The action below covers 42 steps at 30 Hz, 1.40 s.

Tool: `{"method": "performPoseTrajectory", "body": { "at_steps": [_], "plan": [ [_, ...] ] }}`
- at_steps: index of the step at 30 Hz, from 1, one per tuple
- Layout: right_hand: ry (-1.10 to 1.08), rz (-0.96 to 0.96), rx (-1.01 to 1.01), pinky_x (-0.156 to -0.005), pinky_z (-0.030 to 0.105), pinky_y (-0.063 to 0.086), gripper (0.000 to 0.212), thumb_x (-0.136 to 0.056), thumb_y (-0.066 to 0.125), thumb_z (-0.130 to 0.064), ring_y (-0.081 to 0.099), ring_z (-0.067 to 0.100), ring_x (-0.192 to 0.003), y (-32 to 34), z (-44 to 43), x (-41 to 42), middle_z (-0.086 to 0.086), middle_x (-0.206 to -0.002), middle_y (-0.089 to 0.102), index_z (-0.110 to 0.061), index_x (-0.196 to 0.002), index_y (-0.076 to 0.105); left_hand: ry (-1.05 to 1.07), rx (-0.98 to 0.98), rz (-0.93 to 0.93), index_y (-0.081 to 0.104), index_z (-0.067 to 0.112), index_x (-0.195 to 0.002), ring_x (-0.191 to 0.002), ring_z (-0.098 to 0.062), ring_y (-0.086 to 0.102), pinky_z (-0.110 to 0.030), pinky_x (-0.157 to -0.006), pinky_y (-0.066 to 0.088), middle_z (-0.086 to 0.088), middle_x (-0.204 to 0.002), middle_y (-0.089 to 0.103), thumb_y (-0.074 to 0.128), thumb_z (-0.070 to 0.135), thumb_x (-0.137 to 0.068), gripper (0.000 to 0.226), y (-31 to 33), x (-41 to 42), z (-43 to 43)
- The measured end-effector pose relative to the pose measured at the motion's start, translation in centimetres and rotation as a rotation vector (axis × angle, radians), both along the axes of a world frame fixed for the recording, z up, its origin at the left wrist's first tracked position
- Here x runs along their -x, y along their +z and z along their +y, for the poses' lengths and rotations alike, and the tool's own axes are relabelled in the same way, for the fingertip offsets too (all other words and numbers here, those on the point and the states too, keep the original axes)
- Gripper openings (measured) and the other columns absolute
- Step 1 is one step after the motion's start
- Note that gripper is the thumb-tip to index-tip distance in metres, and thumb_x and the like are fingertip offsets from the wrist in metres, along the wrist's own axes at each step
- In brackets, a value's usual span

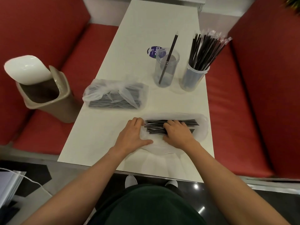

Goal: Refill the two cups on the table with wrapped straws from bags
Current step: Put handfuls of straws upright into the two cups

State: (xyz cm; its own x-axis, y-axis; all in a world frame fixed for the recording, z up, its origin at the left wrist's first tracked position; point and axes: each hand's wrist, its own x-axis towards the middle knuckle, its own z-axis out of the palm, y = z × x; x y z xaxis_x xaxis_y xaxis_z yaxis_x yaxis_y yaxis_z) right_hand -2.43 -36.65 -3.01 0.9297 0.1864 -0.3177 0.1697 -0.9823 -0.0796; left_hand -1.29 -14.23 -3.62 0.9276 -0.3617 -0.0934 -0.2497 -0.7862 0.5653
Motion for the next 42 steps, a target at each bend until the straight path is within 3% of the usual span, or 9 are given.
{"method": "performPoseTrajectory", "body": {
  "at_steps": [5,12,22,27,29,31,33,39,42],
  "plan": [
    [0.092,-0.009,-0.009,-0.085,0.040,0.041,0.034,-0.097,0.053,-0.034,0.054,0.028,-0.118,0.1,-0.7,0.5,0.001,-0.126,0.059,-0.017,-0.127,0.055,-0.079,0.000,-0.076,0.056,0.022,-0.107,-0.111,-0.016,0.048,-0.035,-0.079,0.051,0.011,-0.117,0.049,0.082,0.042,-0.079,0.043,-0.4,-0.2,1.1],
    [-0.026,-0.011,-0.319,-0.065,0.042,0.043,0.007,-0.102,0.047,-0.028,0.061,0.030,-0.084,1.5,-1.8,0.4,-0.002,-0.091,0.062,-0.021,-0.101,0.046,-0.102,-0.139,0.056,0.062,0.019,-0.118,-0.133,-0.014,0.037,-0.038,-0.096,0.050,0.007,-0.141,0.043,0.078,0.056,-0.080,0.055,-0.7,-0.6,1.5],
    [-0.348,-0.308,-1.140,-0.097,0.041,0.052,0.019,-0.113,0.040,-0.033,0.065,0.013,-0.105,8.3,0.0,1.0,-0.005,-0.107,0.071,-0.046,-0.105,0.052,-0.053,0.073,-0.273,0.069,0.020,-0.106,-0.100,-0.009,0.052,-0.027,-0.073,0.050,0.010,-0.106,0.053,0.060,0.044,-0.101,0.026,2.2,0.1,0.6],
    [-0.417,-0.252,-1.438,-0.108,0.046,0.047,0.024,-0.113,0.039,-0.035,0.065,0.017,-0.126,10.0,2.5,0.4,0.004,-0.118,0.077,-0.014,-0.121,0.048,-0.045,0.501,0.190,0.064,0.028,-0.118,-0.095,0.002,0.062,-0.016,-0.081,0.046,0.014,-0.104,0.067,0.047,0.052,-0.105,0.032,7.9,-0.4,-2.9],
    [-0.468,-0.181,-1.513,-0.097,0.042,0.054,0.030,-0.113,0.040,-0.035,0.070,0.019,-0.117,10.5,3.3,0.2,0.003,-0.119,0.077,-0.007,-0.124,0.046,-0.063,0.659,0.373,0.062,0.023,-0.116,-0.097,-0.009,0.067,-0.024,-0.088,0.052,0.003,-0.101,0.071,0.043,0.051,-0.107,0.035,9.3,-0.5,-3.9],
    [-0.513,-0.109,-1.547,-0.059,0.040,0.056,0.031,-0.112,0.041,-0.038,0.071,0.031,-0.084,10.8,4.0,0.1,0.001,-0.120,0.076,-0.010,-0.126,0.045,-0.068,0.774,0.481,0.057,0.013,-0.113,-0.088,-0.023,0.071,-0.033,-0.087,0.058,-0.008,-0.092,0.071,0.042,0.044,-0.109,0.034,9.7,-0.2,-4.4],
    [-0.532,-0.079,-1.529,-0.042,0.034,0.050,0.030,-0.111,0.041,-0.040,0.065,0.037,-0.064,10.9,4.3,-0.1,-0.002,-0.119,0.076,-0.016,-0.128,0.046,-0.045,0.813,0.485,0.053,0.011,-0.107,-0.071,-0.025,0.065,-0.034,-0.074,0.056,-0.009,-0.079,0.065,0.041,0.038,-0.111,0.030,9.6,0.0,-4.7],
    [-0.494,-0.067,-1.374,-0.082,0.020,0.056,0.035,-0.109,0.039,-0.053,0.069,0.002,-0.106,11.0,3.6,-1.1,-0.013,-0.120,0.072,-0.031,-0.131,0.054,0.084,0.878,0.460,0.050,0.019,-0.099,-0.060,-0.020,0.049,-0.029,-0.052,0.041,-0.002,-0.076,0.057,0.044,0.030,-0.111,0.018,8.7,0.2,-5.1],
    [-0.525,-0.140,-1.276,-0.074,0.022,0.051,0.017,-0.108,0.054,-0.036,0.068,0.001,-0.085,11.4,2.2,-2.1,-0.013,-0.095,0.075,-0.027,-0.116,0.066,0.099,0.891,0.429,0.047,0.012,-0.101,-0.062,-0.022,0.050,-0.032,-0.052,0.042,-0.006,-0.080,0.059,0.048,0.029,-0.110,0.019,8.6,-0.4,-5.7]
  ]
}}
